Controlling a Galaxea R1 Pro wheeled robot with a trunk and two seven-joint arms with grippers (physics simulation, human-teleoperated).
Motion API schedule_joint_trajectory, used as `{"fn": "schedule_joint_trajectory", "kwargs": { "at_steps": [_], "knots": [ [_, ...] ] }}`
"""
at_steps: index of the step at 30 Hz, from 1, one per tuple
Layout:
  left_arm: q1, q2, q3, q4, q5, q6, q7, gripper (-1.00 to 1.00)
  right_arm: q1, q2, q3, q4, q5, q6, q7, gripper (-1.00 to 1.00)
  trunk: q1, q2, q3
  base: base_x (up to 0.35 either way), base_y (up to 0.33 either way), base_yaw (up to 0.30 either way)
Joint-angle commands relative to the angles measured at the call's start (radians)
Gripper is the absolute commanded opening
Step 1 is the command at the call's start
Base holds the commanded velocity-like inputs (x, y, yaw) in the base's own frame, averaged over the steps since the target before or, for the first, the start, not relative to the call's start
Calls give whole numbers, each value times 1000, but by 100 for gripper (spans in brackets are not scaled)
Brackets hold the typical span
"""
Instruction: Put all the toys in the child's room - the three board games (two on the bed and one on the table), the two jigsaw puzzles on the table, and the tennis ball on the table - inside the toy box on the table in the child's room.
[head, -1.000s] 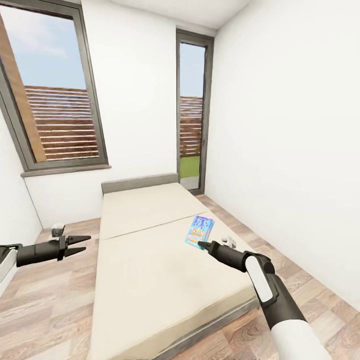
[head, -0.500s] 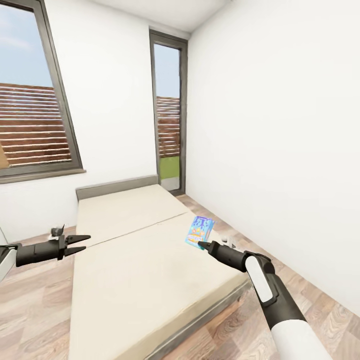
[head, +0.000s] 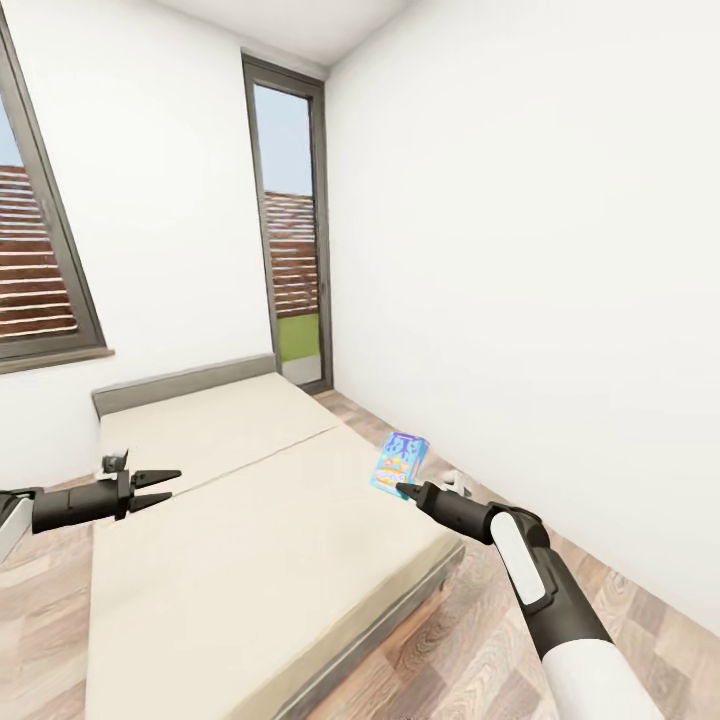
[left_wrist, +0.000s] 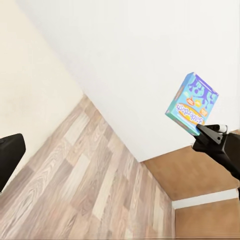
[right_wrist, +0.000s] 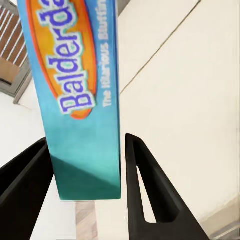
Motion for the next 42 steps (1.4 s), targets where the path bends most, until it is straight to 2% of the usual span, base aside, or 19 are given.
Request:
{"fn": "schedule_joint_trajectory", "kwargs": {
  "at_steps": [1, 6, 12, 22, 32, 42],
  "knots": [
    [0, 1, 0, 0, 4, 6, 0, 100, -1, 1, -4, 0, -3, 7, 4, -100, 0, -1, -1, 0, 0, -279],
    [0, 0, -1, 0, 4, -28, 3, 100, -1, 1, -4, 1, -2, 7, 5, -100, 0, -1, -1, 70, -50, -279],
    [0, 0, -3, 0, 3, -38, 7, 100, -1, 1, -4, 1, -2, 6, 5, -100, 0, -1, -1, 214, -178, -271],
    [0, 0, -3, 0, 3, -39, 5, 100, 11, 2, -5, 0, -1, 4, 6, -100, 0, -1, -1, 224, -189, -37],
    [0, 1, -1, 0, 9, -40, -18, 100, 17, 3, -8, -1, -2, 5, 7, -100, 0, -1, -1, -1, -22, -133],
    [0, 0, 0, 0, 9, -37, -21, 100, 17, 1, -10, -1, -2, 5, 7, -100, -38, 69, 30, -4, 0, -275]
  ]
}}
